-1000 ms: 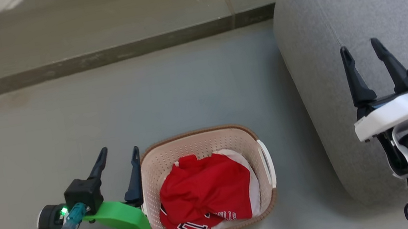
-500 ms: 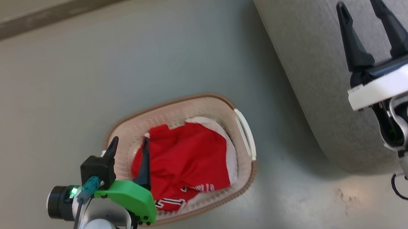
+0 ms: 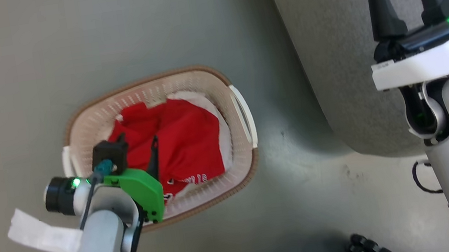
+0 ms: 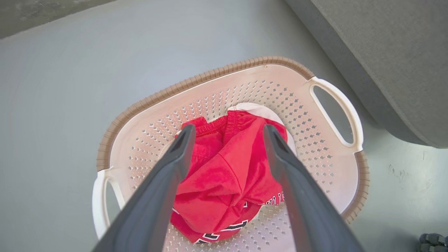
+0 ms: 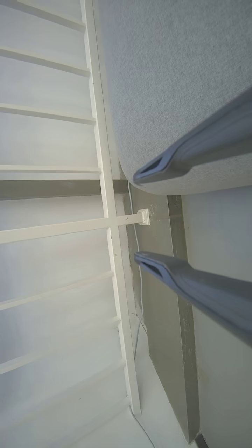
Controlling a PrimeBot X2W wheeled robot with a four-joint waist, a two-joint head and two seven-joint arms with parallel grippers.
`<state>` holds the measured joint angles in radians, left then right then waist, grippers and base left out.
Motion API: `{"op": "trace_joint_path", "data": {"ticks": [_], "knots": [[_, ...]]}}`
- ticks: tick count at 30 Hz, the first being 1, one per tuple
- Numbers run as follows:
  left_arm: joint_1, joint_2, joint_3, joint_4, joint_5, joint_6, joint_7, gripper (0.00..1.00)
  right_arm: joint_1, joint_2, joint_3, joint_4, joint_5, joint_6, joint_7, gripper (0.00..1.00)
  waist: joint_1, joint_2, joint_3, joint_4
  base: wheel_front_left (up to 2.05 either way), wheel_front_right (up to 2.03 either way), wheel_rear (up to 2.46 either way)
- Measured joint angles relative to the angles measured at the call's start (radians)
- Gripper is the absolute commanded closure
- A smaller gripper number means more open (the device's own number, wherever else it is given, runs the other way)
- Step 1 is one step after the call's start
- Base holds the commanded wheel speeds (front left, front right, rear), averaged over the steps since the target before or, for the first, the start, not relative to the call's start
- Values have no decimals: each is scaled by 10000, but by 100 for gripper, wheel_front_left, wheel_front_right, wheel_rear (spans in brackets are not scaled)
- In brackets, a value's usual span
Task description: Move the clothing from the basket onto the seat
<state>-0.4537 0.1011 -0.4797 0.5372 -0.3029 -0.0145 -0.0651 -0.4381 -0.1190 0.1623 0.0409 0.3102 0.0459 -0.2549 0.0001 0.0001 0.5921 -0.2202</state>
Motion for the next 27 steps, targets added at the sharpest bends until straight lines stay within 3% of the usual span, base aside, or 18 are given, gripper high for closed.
{"op": "trace_joint_path", "data": {"ticks": [15,27], "knots": [[-1564,58,-4,1705,255,-33,606,0,-594,359,-169,-399,8,171,0,0,0,0,1977,-648,0,0,0],[-2198,84,-79,3193,299,-128,1129,0,-683,527,-247,-382,-15,336,0,0,0,0,2623,-986,0,0,0]]}}
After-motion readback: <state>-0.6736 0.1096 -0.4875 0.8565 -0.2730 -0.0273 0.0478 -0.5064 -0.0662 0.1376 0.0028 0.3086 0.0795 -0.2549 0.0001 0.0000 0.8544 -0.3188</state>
